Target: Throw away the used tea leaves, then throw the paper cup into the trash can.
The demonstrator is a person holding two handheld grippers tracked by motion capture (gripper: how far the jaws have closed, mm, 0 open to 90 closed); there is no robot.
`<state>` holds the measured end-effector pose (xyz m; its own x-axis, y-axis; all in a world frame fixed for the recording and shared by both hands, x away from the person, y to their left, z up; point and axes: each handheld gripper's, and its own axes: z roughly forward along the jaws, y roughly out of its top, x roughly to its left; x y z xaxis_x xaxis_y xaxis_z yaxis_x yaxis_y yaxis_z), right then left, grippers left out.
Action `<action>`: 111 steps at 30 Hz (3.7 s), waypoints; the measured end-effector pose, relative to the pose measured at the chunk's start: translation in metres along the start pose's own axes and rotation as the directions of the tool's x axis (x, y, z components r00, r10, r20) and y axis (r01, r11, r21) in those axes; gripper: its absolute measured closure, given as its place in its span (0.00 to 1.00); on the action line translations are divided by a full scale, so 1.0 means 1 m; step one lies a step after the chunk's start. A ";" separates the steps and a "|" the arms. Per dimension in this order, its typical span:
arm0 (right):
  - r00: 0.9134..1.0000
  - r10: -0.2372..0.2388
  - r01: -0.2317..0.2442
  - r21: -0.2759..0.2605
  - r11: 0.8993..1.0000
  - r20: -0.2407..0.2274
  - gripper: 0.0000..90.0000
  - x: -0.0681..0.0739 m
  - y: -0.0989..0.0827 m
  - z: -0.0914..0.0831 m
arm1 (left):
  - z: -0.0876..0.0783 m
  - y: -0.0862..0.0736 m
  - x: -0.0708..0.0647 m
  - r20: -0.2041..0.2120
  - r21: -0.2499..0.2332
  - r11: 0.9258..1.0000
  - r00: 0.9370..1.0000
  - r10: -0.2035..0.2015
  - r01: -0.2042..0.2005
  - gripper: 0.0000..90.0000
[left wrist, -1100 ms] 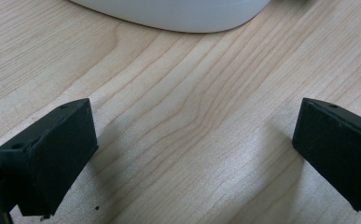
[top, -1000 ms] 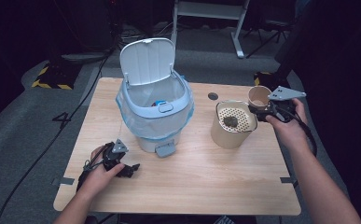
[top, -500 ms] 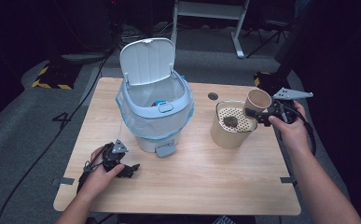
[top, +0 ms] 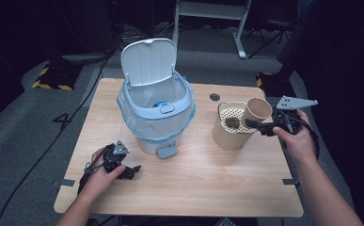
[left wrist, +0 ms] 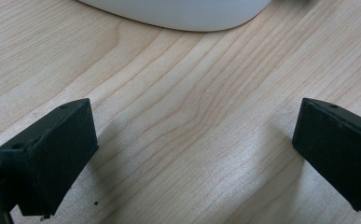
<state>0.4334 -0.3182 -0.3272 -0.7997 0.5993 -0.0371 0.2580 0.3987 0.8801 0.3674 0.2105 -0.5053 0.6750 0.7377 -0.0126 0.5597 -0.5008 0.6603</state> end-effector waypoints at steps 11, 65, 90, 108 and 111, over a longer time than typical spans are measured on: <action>0.999 -0.035 0.035 0.001 0.999 -0.032 0.34 0.004 0.019 0.008 | 0.001 0.000 -0.001 0.002 -0.001 1.000 1.000 -0.011 0.011 0.00; 0.971 -0.151 0.138 -0.080 0.987 -0.187 0.34 0.048 0.177 0.118 | 0.002 0.002 0.003 -0.002 -0.002 1.000 1.000 -0.006 0.006 0.00; 0.963 -0.077 0.079 -0.004 0.997 -0.259 0.33 0.083 0.200 0.184 | 0.002 0.002 0.003 0.000 -0.003 1.000 1.000 -0.006 0.006 0.00; 0.956 -0.117 0.159 0.143 0.977 -0.268 0.32 0.097 0.193 0.211 | 0.002 0.002 0.003 -0.001 -0.003 1.000 1.000 -0.006 0.006 0.00; 0.959 -0.144 0.184 0.150 0.971 -0.245 0.15 0.098 0.190 0.215 | 0.002 0.002 0.003 0.000 -0.003 1.000 1.000 -0.007 0.007 0.00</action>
<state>0.5209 -0.0343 -0.2656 -0.9367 0.3471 -0.0462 0.1848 0.6020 0.7769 0.3715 0.2107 -0.5057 0.6714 0.7409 -0.0170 0.5628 -0.4947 0.6622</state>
